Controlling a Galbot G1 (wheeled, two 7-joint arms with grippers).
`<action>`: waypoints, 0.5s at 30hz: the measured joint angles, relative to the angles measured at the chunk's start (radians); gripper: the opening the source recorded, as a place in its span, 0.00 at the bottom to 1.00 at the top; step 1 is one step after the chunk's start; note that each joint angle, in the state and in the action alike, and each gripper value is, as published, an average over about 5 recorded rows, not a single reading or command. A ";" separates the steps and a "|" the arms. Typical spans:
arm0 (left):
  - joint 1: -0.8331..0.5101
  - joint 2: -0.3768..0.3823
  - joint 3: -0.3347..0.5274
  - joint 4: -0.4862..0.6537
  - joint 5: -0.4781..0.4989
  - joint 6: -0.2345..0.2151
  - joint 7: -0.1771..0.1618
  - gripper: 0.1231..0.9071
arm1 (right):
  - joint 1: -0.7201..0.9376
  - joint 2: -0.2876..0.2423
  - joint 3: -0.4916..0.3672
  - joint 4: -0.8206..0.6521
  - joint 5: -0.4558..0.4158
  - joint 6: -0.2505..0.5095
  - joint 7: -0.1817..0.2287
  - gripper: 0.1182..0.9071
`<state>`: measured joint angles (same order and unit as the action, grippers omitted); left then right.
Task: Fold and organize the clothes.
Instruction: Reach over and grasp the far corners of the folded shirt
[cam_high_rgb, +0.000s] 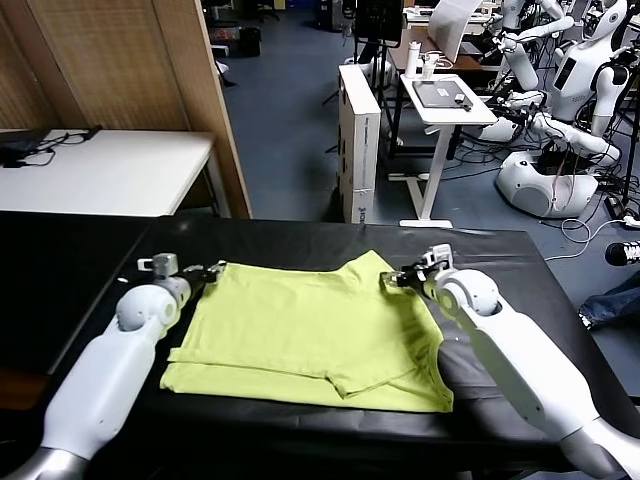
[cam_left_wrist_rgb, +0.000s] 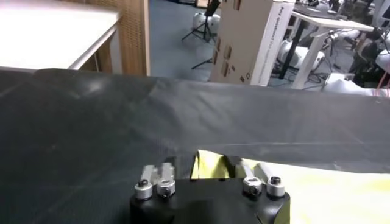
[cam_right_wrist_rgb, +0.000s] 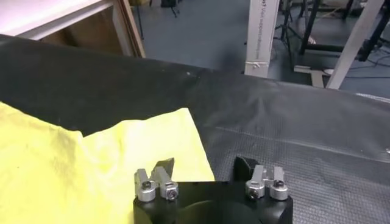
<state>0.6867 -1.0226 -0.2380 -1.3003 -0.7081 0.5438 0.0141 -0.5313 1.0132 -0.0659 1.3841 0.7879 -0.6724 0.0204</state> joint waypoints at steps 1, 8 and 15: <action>0.001 0.001 0.000 -0.001 0.000 0.000 0.001 0.20 | 0.000 0.000 -0.001 0.001 -0.001 0.004 -0.001 0.27; 0.008 0.004 0.001 -0.017 -0.002 0.000 0.006 0.09 | -0.013 -0.002 0.013 0.019 -0.006 0.053 -0.004 0.03; 0.020 0.016 -0.003 -0.053 -0.030 0.008 -0.009 0.07 | -0.041 -0.021 0.047 0.067 0.006 0.080 0.001 0.03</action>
<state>0.7063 -1.0071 -0.2409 -1.3538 -0.7380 0.5516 0.0047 -0.5727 0.9926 -0.0193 1.4508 0.7939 -0.5921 0.0217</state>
